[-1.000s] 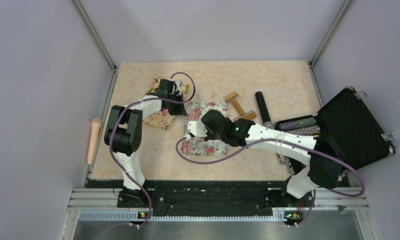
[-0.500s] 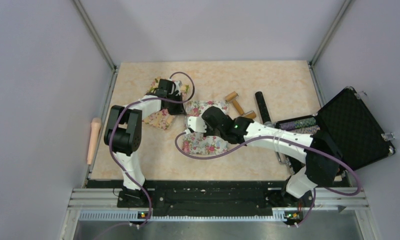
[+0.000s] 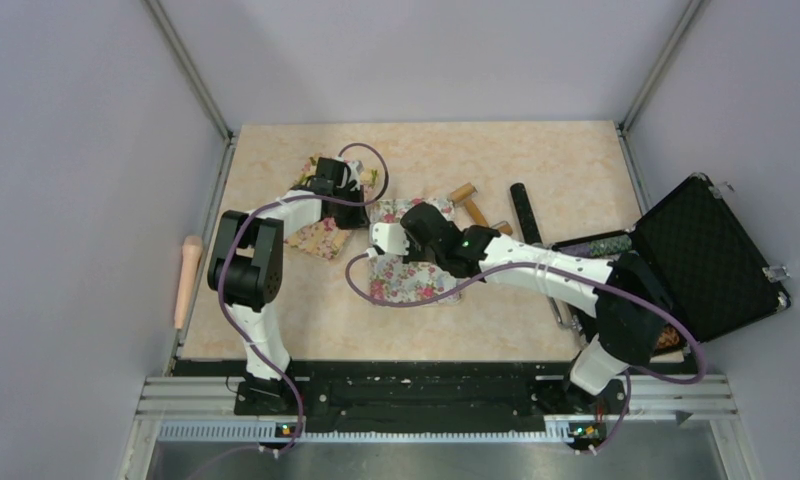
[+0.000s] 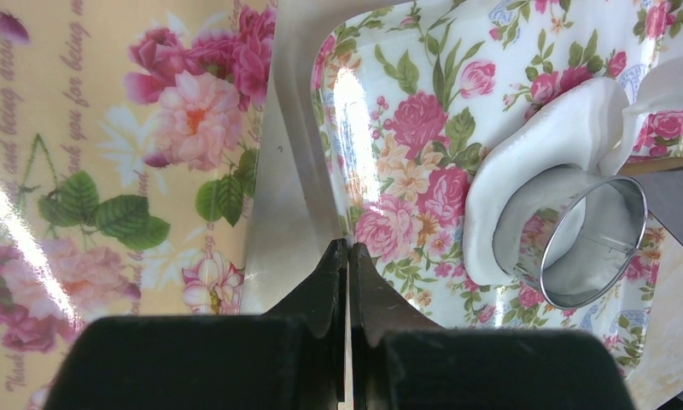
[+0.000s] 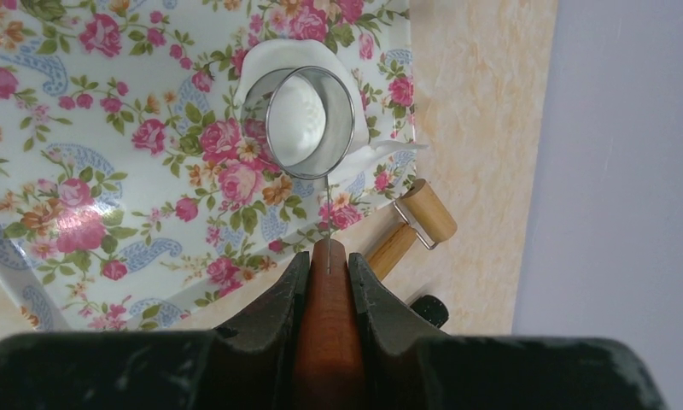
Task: Roll out the dumpling wrappers from the dough
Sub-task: Remove the dumpling wrapper from the work surface.
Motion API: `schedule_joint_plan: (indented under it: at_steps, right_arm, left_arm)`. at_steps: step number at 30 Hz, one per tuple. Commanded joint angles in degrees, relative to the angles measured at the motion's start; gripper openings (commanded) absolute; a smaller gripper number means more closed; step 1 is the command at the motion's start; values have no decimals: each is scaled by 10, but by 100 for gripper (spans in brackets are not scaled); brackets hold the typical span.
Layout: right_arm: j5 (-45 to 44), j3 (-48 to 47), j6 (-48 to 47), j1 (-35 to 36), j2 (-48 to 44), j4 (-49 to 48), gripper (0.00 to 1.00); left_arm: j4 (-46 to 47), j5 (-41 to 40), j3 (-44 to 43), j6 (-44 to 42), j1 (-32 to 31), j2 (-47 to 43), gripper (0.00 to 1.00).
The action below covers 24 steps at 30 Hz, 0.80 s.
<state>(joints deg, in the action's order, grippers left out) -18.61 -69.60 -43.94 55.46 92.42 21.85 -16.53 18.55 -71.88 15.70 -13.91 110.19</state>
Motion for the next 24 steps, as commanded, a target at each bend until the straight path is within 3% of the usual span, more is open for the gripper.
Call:
schedule_joint_plan:
  at_steps: [1,24]
  right_arm:
    - [19,-35,-2,-12,19,-36,0]
    - [0,-133,-31,-13,67,-82,0]
  left_arm:
    - [4,17,4,-18,-3,-11,0]
    - [-1,23,-3,-23,-15,-4,0]
